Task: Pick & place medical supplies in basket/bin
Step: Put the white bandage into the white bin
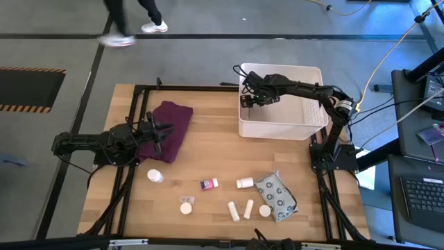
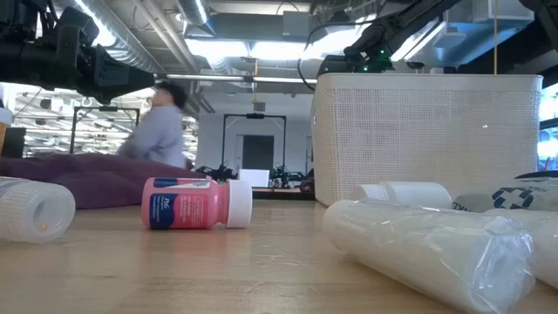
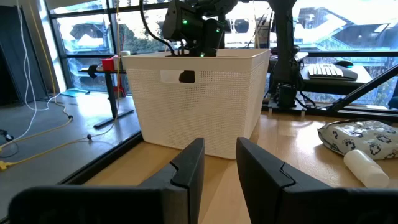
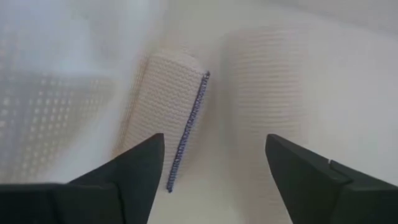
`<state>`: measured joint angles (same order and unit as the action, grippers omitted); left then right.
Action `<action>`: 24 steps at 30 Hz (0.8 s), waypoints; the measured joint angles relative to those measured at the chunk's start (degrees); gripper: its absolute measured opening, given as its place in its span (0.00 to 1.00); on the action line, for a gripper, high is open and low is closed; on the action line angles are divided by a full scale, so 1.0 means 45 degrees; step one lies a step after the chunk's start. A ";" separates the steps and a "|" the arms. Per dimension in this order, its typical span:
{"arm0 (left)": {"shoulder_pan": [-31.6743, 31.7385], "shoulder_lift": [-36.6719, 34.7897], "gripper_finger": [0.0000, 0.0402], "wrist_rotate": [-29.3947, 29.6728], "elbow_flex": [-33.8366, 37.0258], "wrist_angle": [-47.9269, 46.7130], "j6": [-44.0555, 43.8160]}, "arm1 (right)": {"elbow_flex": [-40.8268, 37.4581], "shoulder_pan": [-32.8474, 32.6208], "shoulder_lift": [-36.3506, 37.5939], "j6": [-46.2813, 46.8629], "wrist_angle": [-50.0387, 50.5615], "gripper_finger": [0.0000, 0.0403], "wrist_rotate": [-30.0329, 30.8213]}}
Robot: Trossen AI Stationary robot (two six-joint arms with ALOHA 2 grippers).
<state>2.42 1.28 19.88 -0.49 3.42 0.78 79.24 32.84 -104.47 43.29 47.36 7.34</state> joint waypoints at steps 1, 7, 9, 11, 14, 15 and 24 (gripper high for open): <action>0.0000 0.0000 0.22 0.0000 0.0000 0.0000 0.0002 | 0.0000 0.0006 0.0000 0.0003 0.0003 0.71 -0.0001; 0.0000 0.0000 0.22 0.0000 0.0000 0.0000 -0.0002 | -0.0005 0.0016 -0.0015 -0.0008 0.0004 0.71 -0.0380; 0.0000 0.0000 0.22 0.0000 0.0000 0.0000 -0.0002 | -0.0005 0.0115 0.0022 -0.0053 0.0083 0.71 -0.0232; 0.0000 0.0000 0.22 0.0000 0.0000 0.0000 -0.0003 | 0.0015 0.0272 0.0133 -0.0537 0.0303 0.71 0.0462; 0.0000 0.0004 0.22 0.0000 0.0000 0.0000 -0.0050 | 0.0382 0.0622 0.0244 -0.1273 0.1481 0.71 0.1446; 0.0000 0.0005 0.22 0.0000 0.0000 0.0000 -0.0050 | 0.0515 0.0711 0.0253 -0.1278 0.2027 0.71 0.1632; 0.0000 0.0005 0.22 0.0000 0.0000 0.0000 -0.0041 | 0.0617 0.1468 0.0248 0.0025 0.5546 0.71 0.3327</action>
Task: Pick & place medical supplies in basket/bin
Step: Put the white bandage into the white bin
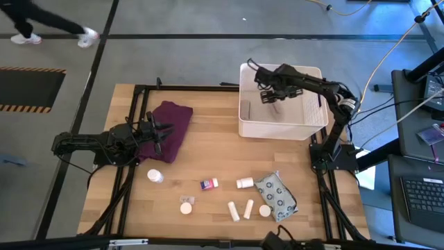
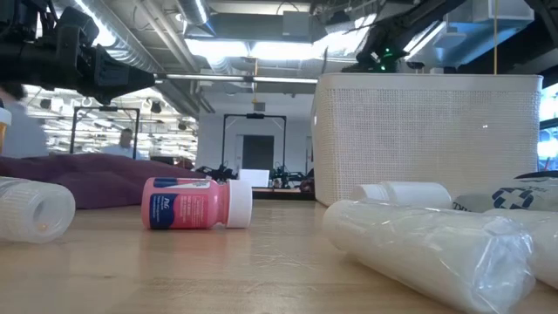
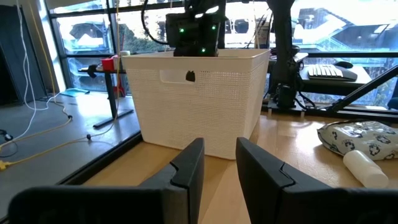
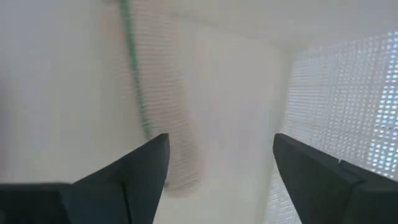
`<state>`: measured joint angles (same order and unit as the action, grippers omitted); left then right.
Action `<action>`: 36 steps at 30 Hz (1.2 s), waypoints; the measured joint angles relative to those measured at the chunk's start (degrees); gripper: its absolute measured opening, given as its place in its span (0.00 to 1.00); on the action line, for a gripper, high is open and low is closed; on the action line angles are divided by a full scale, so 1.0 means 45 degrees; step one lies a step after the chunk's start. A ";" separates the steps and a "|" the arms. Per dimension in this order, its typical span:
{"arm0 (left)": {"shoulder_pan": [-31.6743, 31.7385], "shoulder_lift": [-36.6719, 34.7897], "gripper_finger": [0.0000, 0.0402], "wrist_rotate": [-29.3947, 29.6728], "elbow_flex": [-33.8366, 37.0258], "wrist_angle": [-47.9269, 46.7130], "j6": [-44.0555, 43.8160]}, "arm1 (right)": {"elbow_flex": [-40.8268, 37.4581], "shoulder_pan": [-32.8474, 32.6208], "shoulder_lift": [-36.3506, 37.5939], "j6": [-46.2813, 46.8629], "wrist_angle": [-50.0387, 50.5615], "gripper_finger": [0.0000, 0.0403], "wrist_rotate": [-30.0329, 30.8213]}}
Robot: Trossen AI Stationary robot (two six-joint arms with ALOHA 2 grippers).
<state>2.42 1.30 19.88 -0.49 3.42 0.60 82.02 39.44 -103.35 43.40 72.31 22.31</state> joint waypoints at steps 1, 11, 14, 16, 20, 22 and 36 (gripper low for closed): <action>0.0000 -0.0005 0.22 0.0000 0.0000 0.0000 0.0000 | -0.0110 0.0059 -0.0012 -0.0057 -0.0012 0.71 -0.0135; 0.0005 0.0000 0.22 -0.0002 0.0000 0.0000 0.0010 | -0.1745 0.0750 -0.0020 -0.0801 -0.1530 0.71 0.0013; 0.0005 0.0000 0.22 -0.0002 0.0000 0.0000 0.0010 | -0.2350 0.0835 -0.0020 -0.1050 -0.2047 0.71 0.0116; 0.0005 0.0000 0.22 -0.0004 0.0000 0.0000 0.0010 | -0.2761 0.0835 -0.0020 -0.1407 -0.2493 0.71 0.0138; 0.0005 0.0000 0.22 0.0000 0.0000 0.0000 0.0005 | -0.3422 0.0842 -0.0020 -0.1434 -0.2716 0.71 -0.0132; 0.0005 0.0000 0.22 -0.0002 0.0000 0.0000 0.0005 | -0.3622 0.0845 -0.0020 -0.1430 -0.2845 0.71 -0.1016; 0.0005 0.0000 0.22 0.0000 0.0000 0.0000 -0.0204 | -0.3747 0.0208 -0.0025 -0.3184 -0.7258 0.71 -0.3913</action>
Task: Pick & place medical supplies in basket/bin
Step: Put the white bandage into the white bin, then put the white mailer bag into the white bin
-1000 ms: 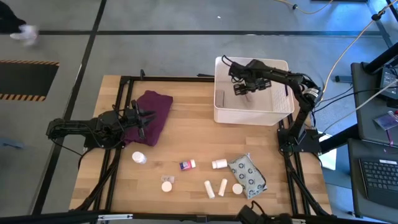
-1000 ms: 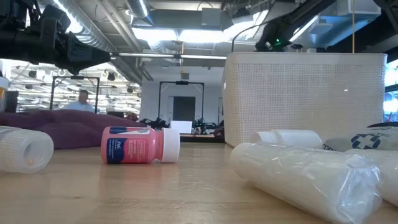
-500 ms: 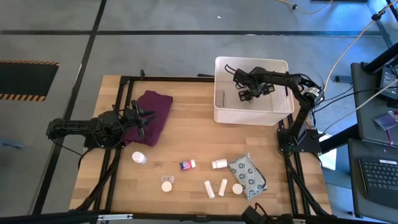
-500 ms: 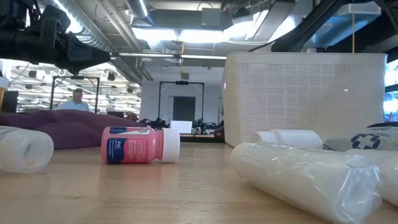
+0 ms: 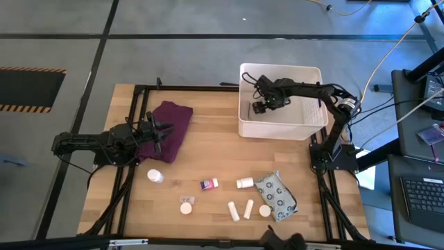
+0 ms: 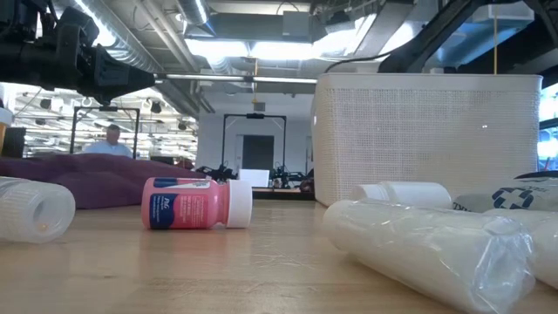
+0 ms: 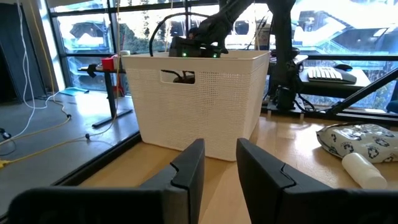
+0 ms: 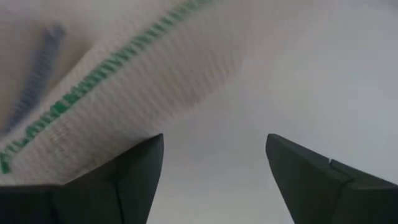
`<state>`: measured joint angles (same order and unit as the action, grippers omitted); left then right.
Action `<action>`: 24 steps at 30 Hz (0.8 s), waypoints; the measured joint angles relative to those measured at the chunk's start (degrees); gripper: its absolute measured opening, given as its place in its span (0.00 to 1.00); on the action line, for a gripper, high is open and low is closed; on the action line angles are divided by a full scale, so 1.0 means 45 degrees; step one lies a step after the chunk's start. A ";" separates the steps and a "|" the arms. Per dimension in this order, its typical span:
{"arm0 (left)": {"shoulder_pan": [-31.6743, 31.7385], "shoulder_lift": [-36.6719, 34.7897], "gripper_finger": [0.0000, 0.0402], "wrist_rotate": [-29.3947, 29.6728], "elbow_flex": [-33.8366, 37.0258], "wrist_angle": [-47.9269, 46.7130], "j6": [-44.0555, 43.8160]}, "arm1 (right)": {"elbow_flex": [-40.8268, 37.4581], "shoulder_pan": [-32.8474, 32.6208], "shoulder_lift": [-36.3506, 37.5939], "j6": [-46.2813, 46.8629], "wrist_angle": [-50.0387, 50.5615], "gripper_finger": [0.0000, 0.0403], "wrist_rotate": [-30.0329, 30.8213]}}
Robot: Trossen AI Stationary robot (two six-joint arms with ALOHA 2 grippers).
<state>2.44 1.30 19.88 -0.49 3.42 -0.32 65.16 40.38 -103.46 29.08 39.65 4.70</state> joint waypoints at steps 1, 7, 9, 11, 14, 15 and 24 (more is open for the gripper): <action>0.0000 0.0000 0.22 0.0000 0.0000 0.0000 0.0003 | 0.0028 -0.0033 0.0000 -0.0170 -0.0121 0.71 -0.0024; 0.0000 0.0000 0.22 0.0000 0.0000 0.0000 0.0005 | 0.0418 -0.0129 0.0000 -0.0211 0.0610 0.71 0.0222; 0.0000 0.0000 0.22 0.0000 0.0000 0.0000 0.0005 | 0.0764 -0.0224 0.0000 -0.0203 0.1184 0.71 0.0318; 0.0000 0.0000 0.22 0.0000 0.0000 0.0000 0.0005 | 0.1353 -0.0344 0.0006 -0.0185 0.2026 0.71 0.0642; 0.0000 0.0000 0.22 0.0000 0.0000 0.0000 0.0005 | 0.2440 -0.0634 0.0015 -0.0125 0.3469 0.71 0.1771; 0.0000 0.0000 0.22 0.0000 0.0000 0.0000 0.0005 | 0.2878 -0.0741 0.0015 -0.0040 0.4036 0.71 0.2135; 0.0000 0.0000 0.22 0.0000 0.0000 0.0005 0.0005 | 0.7145 -0.2495 0.0034 0.0892 0.9423 0.71 0.3742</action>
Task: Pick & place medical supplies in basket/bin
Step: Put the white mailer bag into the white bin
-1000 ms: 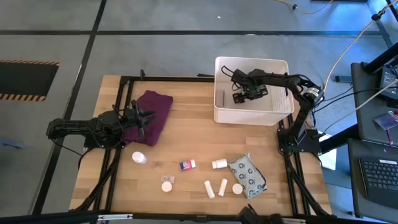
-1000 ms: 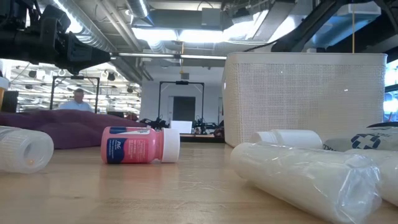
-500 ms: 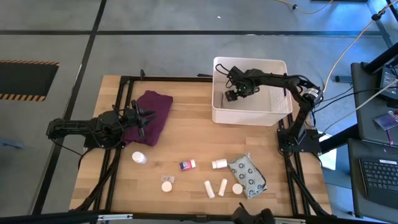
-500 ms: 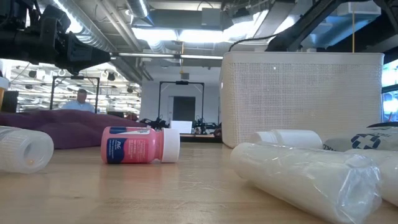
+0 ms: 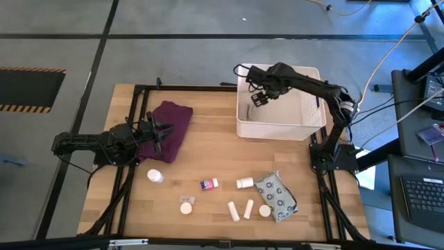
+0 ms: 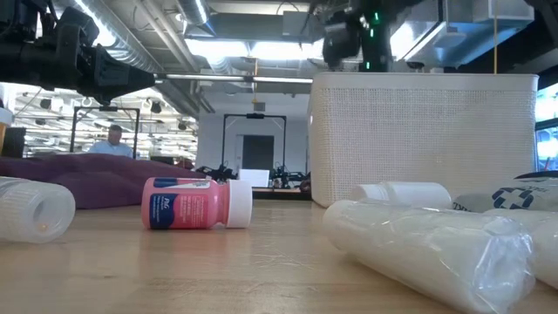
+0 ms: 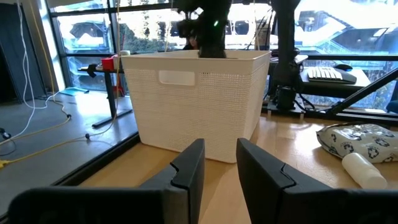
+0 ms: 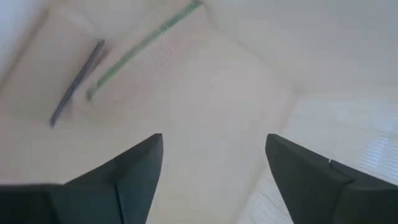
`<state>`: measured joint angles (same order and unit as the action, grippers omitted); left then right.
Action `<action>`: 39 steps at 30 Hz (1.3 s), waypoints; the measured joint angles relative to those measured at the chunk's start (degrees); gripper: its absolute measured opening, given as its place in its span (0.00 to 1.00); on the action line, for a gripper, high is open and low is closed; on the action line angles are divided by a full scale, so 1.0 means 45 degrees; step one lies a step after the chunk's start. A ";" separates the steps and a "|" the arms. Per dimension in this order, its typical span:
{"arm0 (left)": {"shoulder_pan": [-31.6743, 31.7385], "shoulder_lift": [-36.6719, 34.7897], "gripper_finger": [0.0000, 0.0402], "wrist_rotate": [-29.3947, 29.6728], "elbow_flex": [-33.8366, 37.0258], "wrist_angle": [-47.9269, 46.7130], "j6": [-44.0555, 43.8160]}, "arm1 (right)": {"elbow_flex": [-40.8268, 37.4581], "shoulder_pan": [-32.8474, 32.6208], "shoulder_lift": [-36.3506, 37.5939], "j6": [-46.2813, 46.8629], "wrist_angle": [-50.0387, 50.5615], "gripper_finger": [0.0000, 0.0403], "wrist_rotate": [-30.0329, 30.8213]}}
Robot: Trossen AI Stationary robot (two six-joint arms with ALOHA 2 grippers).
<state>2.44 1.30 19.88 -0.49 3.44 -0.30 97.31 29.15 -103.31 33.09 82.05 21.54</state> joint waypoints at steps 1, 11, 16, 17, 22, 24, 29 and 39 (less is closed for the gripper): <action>0.0000 0.0000 0.22 0.0000 0.0000 -0.0003 0.0000 | 0.0453 -0.0350 0.0000 0.0219 0.0547 0.71 0.0303; 0.0000 0.0000 0.22 -0.0001 0.0000 -0.0005 0.0000 | 0.2465 -0.4702 0.1510 0.1205 0.1422 0.71 0.1438; 0.0000 0.0000 0.22 -0.0005 0.0000 -0.0005 0.0000 | 0.2403 -0.7151 0.2508 0.2120 0.1756 0.71 0.0298; -0.0001 0.0000 0.22 0.0001 0.0000 -0.0005 0.0000 | 0.2267 -0.7672 0.2663 0.2416 0.1710 0.71 -0.0032; 0.0000 0.0000 0.22 -0.0010 0.0000 -0.0005 -0.0099 | 0.1039 -1.0219 0.2893 0.5014 0.1760 0.71 -0.0868; -0.0005 0.0000 0.22 -0.0028 0.0000 -0.0005 -0.0165 | 0.0161 -1.1009 0.2934 0.6693 0.1756 0.71 -0.1200; -0.0005 -0.0001 0.22 -0.0237 0.0005 -0.0007 -0.1933 | -0.2451 -1.2850 0.3052 0.9994 0.1134 0.67 -0.2854; -0.0005 -0.0002 0.22 -0.1870 0.0005 -0.0074 -0.1549 | -0.7849 -1.5433 0.5651 1.3045 -0.4706 0.59 -0.2737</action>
<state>2.42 1.29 11.46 -0.47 3.11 -7.27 61.99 -40.30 -77.88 91.79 60.88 9.22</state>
